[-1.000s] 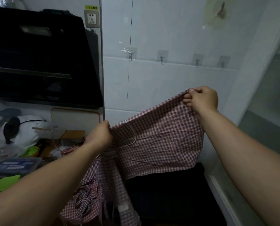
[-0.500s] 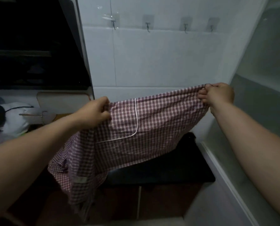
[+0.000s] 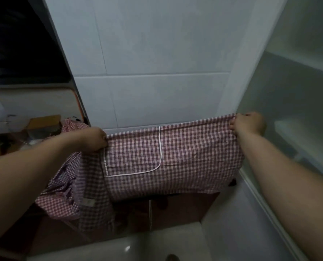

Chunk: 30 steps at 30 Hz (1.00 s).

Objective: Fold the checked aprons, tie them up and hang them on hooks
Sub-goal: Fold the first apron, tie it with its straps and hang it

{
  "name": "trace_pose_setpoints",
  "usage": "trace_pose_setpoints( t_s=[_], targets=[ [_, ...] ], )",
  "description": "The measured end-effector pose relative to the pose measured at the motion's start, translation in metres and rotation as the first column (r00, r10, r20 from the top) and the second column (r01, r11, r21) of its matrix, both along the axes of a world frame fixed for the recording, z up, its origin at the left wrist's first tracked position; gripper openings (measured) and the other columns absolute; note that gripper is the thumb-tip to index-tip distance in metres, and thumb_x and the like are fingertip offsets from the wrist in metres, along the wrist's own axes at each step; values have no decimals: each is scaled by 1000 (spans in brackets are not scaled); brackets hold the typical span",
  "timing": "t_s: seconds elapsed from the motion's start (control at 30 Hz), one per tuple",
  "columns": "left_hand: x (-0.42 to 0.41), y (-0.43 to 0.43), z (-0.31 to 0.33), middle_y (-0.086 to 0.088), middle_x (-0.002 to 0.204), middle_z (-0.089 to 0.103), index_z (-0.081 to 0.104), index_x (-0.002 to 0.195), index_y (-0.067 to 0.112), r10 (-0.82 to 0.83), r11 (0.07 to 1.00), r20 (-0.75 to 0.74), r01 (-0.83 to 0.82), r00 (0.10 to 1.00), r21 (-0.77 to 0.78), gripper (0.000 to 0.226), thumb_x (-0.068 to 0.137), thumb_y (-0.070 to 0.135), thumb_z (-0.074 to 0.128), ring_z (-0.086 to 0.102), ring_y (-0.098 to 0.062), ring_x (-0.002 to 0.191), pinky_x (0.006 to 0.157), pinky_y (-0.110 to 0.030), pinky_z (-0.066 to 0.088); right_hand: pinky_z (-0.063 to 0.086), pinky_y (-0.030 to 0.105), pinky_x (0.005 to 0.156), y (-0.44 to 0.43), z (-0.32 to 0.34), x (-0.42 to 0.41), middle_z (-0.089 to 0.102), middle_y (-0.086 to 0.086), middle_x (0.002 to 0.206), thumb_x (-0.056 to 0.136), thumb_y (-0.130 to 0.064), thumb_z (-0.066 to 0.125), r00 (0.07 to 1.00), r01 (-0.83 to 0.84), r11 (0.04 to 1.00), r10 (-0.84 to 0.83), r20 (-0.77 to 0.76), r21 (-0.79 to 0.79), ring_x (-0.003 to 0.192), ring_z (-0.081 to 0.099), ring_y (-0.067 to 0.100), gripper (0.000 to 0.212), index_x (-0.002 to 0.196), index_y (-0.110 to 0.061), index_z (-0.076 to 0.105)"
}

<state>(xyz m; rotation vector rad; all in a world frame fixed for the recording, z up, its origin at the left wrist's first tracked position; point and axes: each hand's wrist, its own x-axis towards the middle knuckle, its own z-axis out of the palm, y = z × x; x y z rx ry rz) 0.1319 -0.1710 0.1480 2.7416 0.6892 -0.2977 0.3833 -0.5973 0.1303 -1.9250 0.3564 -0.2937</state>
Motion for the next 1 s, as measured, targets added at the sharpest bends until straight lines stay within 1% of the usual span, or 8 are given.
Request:
trace_pose_setpoints(
  t_s=[0.1, 0.2, 0.4, 0.53, 0.73, 0.83, 0.9, 1.0],
  targets=[
    [21, 5, -28, -19, 117, 72, 74, 99, 5, 26, 999, -8, -26, 1000, 44, 19, 99, 11, 56, 63, -30, 97, 79, -30, 45, 65, 51, 68, -6, -51, 49, 75, 5, 71, 69, -32, 52, 994, 66, 995, -72, -80, -76, 66, 75, 31, 30, 73, -8, 69],
    [50, 7, -72, -25, 131, 67, 72, 121, -1, 101, 994, 40, -102, 994, 28, 32, 97, 1, 51, 63, -37, 120, 97, -34, 48, 65, 51, 67, -5, -113, 104, 75, 5, 71, 67, -33, 54, 980, 61, 991, -82, -180, -120, 65, 75, 30, 31, 77, -9, 72],
    [125, 36, -156, -27, 119, 69, 68, 103, -1, 159, 987, -2, -159, 987, 21, 18, 97, 5, 53, 66, -41, 110, 94, -42, 51, 64, 39, 72, 58, -149, 148, 74, 8, 77, 84, -23, 58, 952, -86, 976, 21, -305, -200, 67, 71, 29, 22, 77, -11, 75],
    [163, 59, -195, -28, 119, 68, 67, 107, -2, 216, 976, -38, -215, 976, 22, 20, 97, 4, 52, 65, -41, 111, 96, -42, 51, 56, 36, 86, 100, -167, 185, 76, 17, 104, 94, -20, 64, 931, -220, 932, 113, -346, -289, 93, 71, 36, 24, 105, -3, 77],
    [202, 84, -241, -29, 122, 65, 66, 118, 3, 298, 954, 23, -299, 954, 9, 27, 95, 9, 53, 63, -47, 113, 97, -55, 53, 46, 39, 102, 136, -197, 207, 60, 22, 141, 105, -24, 53, 881, -312, 919, 184, -436, -242, 127, 58, 39, 39, 134, 0, 61],
    [212, 61, -244, -25, 109, 63, 67, 115, 8, 116, 965, 205, -159, 972, 208, 28, 88, 12, 58, 62, -48, 99, 83, -54, 54, 42, 39, 109, 145, -206, 178, 54, 14, 146, 103, -26, 52, 882, -347, 930, 281, -377, -119, 128, 55, 33, 54, 153, -11, 36],
    [210, 29, -249, -19, 103, 63, 63, 110, 12, -39, 977, 196, -3, 980, 213, 21, 90, 16, 57, 63, -43, 92, 78, -51, 55, 41, 40, 114, 150, -224, 148, 56, 8, 141, 99, -21, 49, 868, -485, 837, 426, -255, -252, 124, 56, 28, 52, 149, -16, 39],
    [203, -21, -265, -9, 128, 59, 52, 133, 24, -127, 988, -110, 136, 986, 79, 37, 101, 42, 47, 58, -32, 115, 96, -47, 50, 43, 43, 113, 157, -262, 99, 55, 4, 139, 97, -30, 50, 670, -707, 449, 673, -314, -547, 124, 54, 23, 49, 145, -23, 46]
  ],
)
